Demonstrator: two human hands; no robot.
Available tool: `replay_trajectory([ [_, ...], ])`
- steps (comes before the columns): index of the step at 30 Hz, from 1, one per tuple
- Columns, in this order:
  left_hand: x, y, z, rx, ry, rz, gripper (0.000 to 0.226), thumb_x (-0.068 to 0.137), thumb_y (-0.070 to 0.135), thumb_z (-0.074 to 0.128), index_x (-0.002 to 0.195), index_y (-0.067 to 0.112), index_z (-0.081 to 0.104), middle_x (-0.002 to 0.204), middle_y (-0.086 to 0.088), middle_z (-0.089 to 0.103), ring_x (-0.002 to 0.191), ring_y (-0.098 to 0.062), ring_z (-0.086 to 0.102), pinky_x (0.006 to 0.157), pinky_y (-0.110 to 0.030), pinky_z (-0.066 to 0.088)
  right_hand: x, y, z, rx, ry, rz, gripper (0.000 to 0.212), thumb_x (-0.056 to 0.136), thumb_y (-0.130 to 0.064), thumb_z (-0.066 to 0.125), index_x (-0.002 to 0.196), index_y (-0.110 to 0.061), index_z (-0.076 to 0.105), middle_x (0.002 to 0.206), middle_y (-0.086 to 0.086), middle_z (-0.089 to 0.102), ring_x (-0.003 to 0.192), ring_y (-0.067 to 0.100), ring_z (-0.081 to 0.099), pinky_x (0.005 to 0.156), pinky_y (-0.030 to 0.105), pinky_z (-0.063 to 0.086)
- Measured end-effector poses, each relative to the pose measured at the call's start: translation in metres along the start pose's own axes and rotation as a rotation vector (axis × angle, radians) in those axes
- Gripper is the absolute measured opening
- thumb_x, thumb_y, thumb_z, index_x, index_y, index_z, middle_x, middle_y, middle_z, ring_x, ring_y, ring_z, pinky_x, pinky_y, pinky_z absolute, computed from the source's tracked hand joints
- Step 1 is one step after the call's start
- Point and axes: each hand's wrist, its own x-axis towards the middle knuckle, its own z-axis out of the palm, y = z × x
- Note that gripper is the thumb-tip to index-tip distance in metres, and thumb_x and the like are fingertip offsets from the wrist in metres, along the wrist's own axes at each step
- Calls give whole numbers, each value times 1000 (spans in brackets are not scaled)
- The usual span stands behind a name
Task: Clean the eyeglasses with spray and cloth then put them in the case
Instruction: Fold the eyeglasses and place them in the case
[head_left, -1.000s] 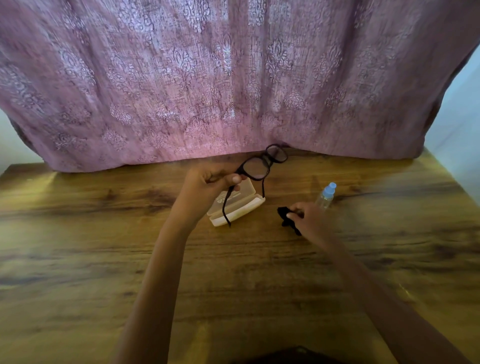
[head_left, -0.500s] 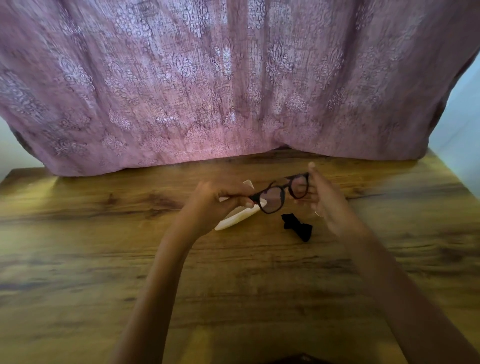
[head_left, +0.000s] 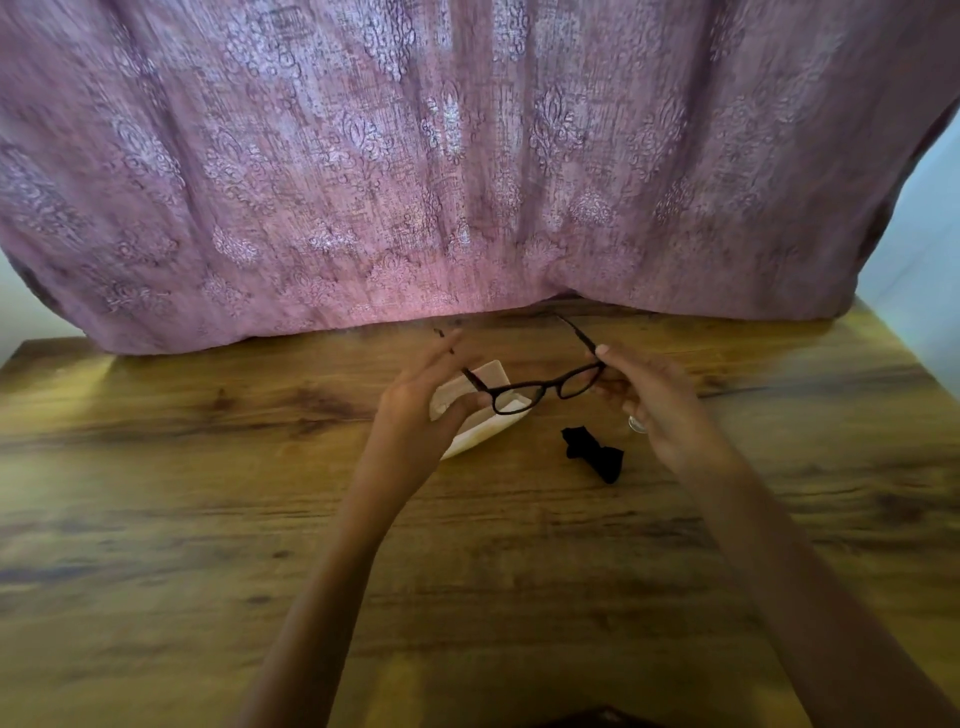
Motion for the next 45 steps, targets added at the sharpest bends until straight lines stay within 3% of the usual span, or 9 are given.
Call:
replay_trajectory([
  [3, -4, 8, 5, -288, 64, -387, 56, 88, 39, 62, 139, 23, 47, 133, 15, 50, 122, -7, 51, 92, -17, 43, -2, 0, 3, 70, -4, -20, 29, 89, -19, 67, 112, -1, 68, 99, 10, 73, 88, 16, 69, 78, 26, 55],
  [7, -4, 4, 8, -398, 110, -584, 51, 90, 39, 61, 136, 17, 51, 123, 5, 62, 100, -10, 65, 91, -32, 53, -3, 2, 9, 74, 22, -52, 24, 90, -15, 66, 110, -3, 69, 98, 11, 71, 89, 19, 68, 79, 27, 57],
  [9, -4, 5, 10, -454, 141, -589, 38, 92, 31, 61, 127, 16, 60, 105, 2, 71, 87, -9, 69, 84, -31, 57, -4, 4, 11, 21, 44, -82, 25, 89, -15, 67, 114, -9, 69, 98, 8, 73, 86, 16, 68, 81, 26, 57],
  [12, -5, 6, 13, -490, 180, -589, 36, 89, 26, 65, 124, 15, 62, 96, 2, 73, 83, -9, 71, 78, -25, 57, -5, 7, 12, -24, 49, -117, 28, 88, -12, 68, 117, -11, 68, 99, 7, 74, 84, 15, 67, 80, 25, 56],
  [18, -4, 3, 15, -523, 191, -605, 30, 89, 13, 66, 119, 14, 65, 90, -2, 75, 77, -11, 71, 75, -24, 57, -9, 10, 10, -49, 38, -133, 24, 89, -5, 66, 112, -6, 69, 94, 11, 74, 86, 14, 68, 70, 18, 53],
  [25, -6, -3, 19, -503, 184, -612, 31, 90, 15, 65, 121, 17, 65, 87, 0, 74, 74, -5, 69, 76, -25, 54, -8, 13, 11, -143, 12, -121, 12, 87, -11, 70, 95, -15, 77, 90, -2, 75, 78, 7, 64, 76, 19, 49],
  [31, -6, -3, 10, -519, 165, -668, 23, 90, 13, 64, 112, 13, 69, 89, -2, 74, 72, -5, 67, 69, -18, 52, -8, 13, 11, -200, -80, -74, 13, 88, -10, 67, 97, -13, 76, 98, -3, 75, 97, 17, 67, 91, 28, 53],
  [38, -6, -4, 4, -552, 96, -717, 22, 89, 13, 65, 110, 13, 72, 93, -1, 74, 91, -19, 67, 86, -29, 56, -9, 14, 11, -175, -145, -20, 13, 88, -10, 66, 94, -16, 77, 101, -2, 75, 104, 18, 67, 95, 31, 51],
  [45, -9, -7, 1, -557, 16, -692, 23, 89, 7, 64, 109, 14, 72, 97, 0, 76, 94, -17, 68, 89, -31, 53, -9, 16, 13, -131, -140, 30, 16, 88, -8, 66, 101, -14, 75, 105, -2, 73, 105, 16, 67, 94, 29, 53],
])
